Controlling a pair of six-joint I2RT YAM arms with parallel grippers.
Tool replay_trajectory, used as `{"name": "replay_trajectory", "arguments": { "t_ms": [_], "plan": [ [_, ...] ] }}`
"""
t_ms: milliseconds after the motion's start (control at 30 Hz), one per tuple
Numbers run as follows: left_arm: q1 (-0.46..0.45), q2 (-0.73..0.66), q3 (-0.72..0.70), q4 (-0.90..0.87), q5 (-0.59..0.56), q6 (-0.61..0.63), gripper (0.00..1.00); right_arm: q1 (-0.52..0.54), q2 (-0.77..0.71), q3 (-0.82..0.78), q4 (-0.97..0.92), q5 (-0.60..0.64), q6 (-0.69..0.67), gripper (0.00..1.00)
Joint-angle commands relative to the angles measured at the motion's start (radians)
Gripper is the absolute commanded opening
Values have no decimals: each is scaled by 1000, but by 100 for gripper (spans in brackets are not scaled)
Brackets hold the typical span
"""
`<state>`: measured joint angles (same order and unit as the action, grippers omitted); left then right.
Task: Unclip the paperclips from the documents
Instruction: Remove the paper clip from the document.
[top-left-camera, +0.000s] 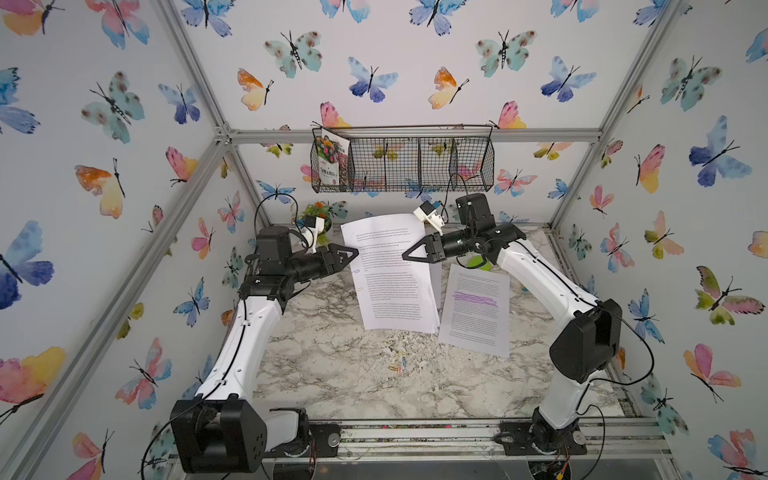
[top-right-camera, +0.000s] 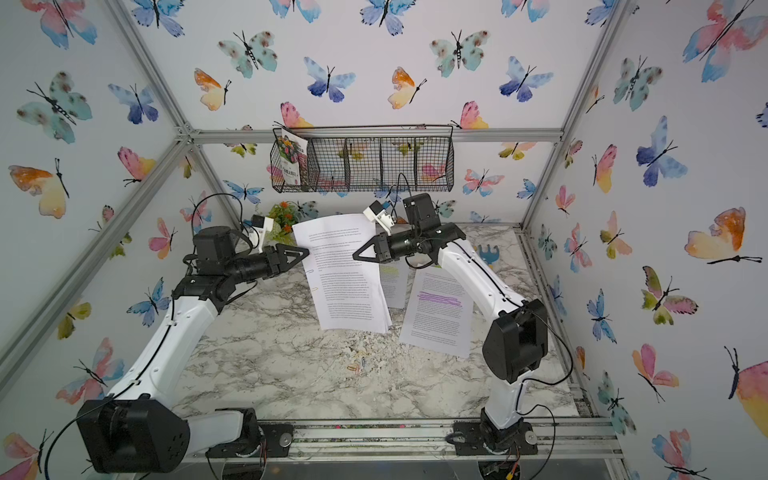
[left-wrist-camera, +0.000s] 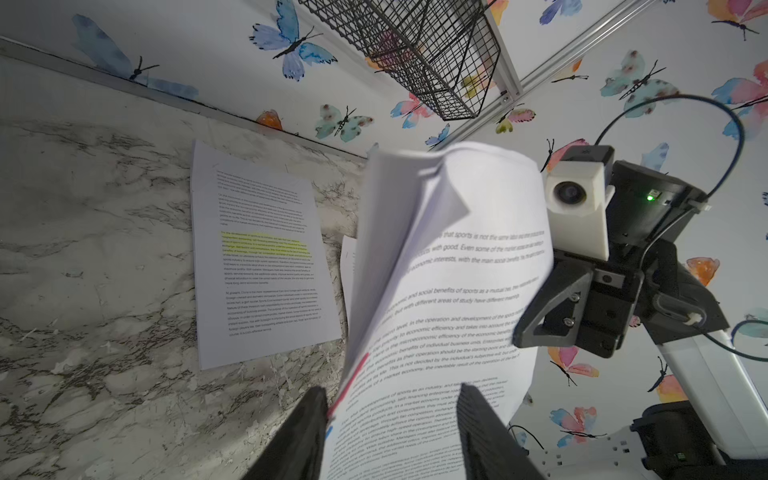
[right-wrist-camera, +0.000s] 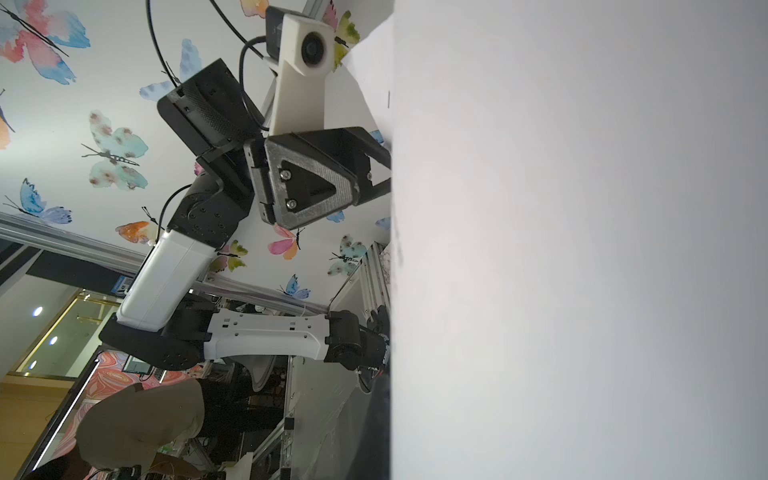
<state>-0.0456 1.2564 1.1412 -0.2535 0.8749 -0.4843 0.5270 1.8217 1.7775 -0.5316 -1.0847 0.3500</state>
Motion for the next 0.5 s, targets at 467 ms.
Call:
{"name": "replay_trajectory", "arguments": {
  "t_ms": [467],
  "plan": [
    [3,10,11,33,31,-1,16,-4,-12,-10,94,-68,30,2]
  ]
}}
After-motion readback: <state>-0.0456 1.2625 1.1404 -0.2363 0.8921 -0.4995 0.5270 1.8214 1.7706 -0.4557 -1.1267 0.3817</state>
